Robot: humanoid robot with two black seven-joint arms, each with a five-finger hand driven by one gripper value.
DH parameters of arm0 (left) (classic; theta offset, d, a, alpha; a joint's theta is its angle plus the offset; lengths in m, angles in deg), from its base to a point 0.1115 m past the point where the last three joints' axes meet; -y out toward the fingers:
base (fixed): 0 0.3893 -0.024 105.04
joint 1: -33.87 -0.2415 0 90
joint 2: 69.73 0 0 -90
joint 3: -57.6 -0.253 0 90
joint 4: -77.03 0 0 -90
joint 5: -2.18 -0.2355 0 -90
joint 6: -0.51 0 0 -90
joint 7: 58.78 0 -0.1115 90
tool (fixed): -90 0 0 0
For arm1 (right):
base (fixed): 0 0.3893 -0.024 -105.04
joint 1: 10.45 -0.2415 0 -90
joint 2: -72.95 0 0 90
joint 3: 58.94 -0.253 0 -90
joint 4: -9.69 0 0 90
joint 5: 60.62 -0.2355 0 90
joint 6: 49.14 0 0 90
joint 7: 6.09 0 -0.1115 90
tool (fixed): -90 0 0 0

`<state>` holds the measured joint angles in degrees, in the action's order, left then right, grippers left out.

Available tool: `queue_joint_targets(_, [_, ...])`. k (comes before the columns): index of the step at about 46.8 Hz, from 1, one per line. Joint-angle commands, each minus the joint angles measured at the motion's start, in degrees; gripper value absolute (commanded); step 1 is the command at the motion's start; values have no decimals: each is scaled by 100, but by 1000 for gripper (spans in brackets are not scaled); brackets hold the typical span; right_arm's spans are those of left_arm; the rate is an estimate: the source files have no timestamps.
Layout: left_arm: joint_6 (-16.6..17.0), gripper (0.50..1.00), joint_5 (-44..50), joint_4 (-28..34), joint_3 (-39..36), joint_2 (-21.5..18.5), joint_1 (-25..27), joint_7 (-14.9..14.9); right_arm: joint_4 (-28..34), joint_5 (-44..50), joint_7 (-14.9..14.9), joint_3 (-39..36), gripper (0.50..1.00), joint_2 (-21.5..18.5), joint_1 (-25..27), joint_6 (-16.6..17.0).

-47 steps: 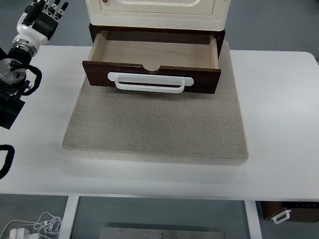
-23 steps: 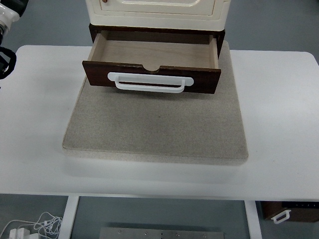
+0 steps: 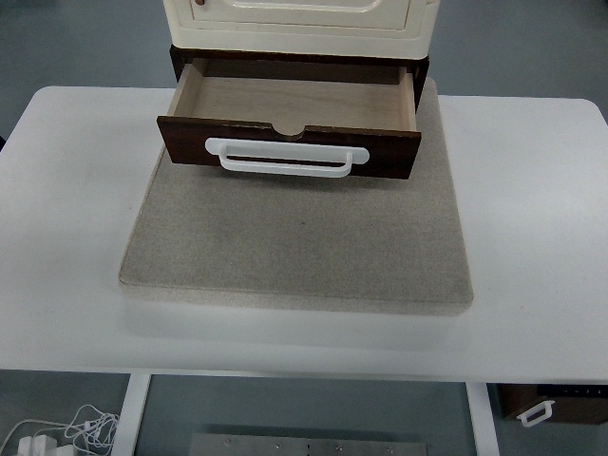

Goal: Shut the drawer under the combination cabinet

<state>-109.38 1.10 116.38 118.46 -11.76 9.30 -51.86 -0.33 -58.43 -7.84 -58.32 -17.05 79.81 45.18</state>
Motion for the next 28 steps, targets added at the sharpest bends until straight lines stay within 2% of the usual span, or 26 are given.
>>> queue_joint_targets(1, [-6, 1000, -234, 301, 5, -49, 13, 2, 0, 1, 0, 0, 952, 0, 0, -2])
queue_joint_targets(8, [11, 1000, -735, 942, 48, -154, 22, 2, 0, 1, 0, 0, 952, 0, 0, -2])
queue_joint_targets(20, [117, 1000, -1060, 2260, -30, -418, 4, -24, 0, 1, 0, 0, 952, 0, 0, -2])
queue_joint_targets(28, [117, 1000, -1772, 3078, -57, -506, -22, -77, 0, 9, 0, 0, 952, 0, 0, -2])
